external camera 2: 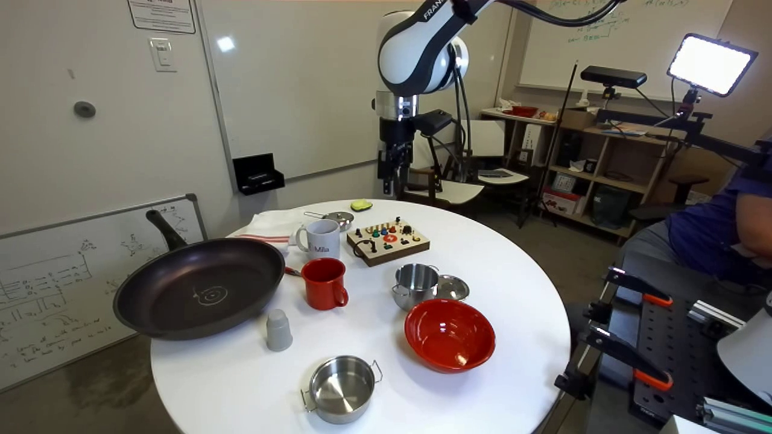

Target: Press a button on the wooden board

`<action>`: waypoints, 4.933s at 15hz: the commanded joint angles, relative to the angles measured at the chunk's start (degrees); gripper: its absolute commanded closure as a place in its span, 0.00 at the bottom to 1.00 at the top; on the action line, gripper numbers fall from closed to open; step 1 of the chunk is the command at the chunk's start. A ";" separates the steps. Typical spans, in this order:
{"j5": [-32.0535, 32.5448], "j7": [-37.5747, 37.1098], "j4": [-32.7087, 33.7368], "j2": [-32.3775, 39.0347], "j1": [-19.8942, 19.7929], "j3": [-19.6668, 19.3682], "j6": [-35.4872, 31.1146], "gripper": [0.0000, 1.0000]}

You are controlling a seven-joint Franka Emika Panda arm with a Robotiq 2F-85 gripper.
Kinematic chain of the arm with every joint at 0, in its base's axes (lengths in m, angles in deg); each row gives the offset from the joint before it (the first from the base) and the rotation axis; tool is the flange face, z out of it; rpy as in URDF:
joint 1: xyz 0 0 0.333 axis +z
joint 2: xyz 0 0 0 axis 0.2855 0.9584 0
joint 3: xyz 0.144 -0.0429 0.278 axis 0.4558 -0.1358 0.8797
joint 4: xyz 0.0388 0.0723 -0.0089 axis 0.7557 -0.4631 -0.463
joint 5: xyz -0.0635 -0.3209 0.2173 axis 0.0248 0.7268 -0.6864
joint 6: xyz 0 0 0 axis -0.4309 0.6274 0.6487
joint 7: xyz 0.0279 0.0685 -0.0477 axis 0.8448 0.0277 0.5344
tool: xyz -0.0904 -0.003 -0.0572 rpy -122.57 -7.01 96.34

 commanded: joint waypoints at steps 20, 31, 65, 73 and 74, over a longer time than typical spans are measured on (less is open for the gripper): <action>-2.02 -6.63 31.56 23.43 -1.29 -0.14 22.09 0.00; 0.01 -6.48 29.74 23.65 -0.81 -1.30 13.12 0.00; 0.66 -5.26 -5.56 7.51 -1.27 -1.06 -15.32 0.86; 1.06 -4.04 -4.90 9.97 -1.46 -1.18 -21.03 0.97; 1.09 -4.05 -4.86 10.09 -1.49 -1.22 -21.23 0.96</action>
